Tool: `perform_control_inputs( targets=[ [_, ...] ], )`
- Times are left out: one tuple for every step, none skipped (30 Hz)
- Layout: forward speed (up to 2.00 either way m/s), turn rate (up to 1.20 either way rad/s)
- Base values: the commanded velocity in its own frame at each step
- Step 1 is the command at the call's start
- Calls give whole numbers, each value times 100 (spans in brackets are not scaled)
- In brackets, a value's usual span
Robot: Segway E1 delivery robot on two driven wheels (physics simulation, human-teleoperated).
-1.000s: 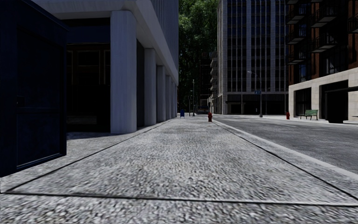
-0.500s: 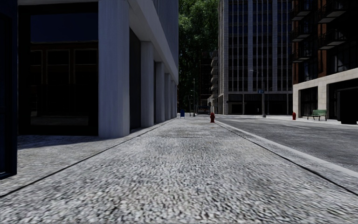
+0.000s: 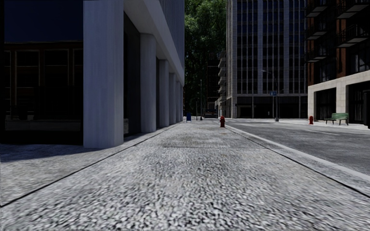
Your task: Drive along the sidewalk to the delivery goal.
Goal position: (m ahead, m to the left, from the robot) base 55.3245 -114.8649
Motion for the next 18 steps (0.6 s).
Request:
perform_control_inputs(
  targets=[
    [200,0],
    [200,0],
    [200,0],
    [200,0],
    [200,0],
    [200,0],
    [200,0],
    [200,0],
    [200,0],
    [200,0],
    [200,0],
    [200,0],
    [200,0],
    [200,0],
    [200,0],
    [200,0],
    [200,0],
    [200,0]
  ],
)
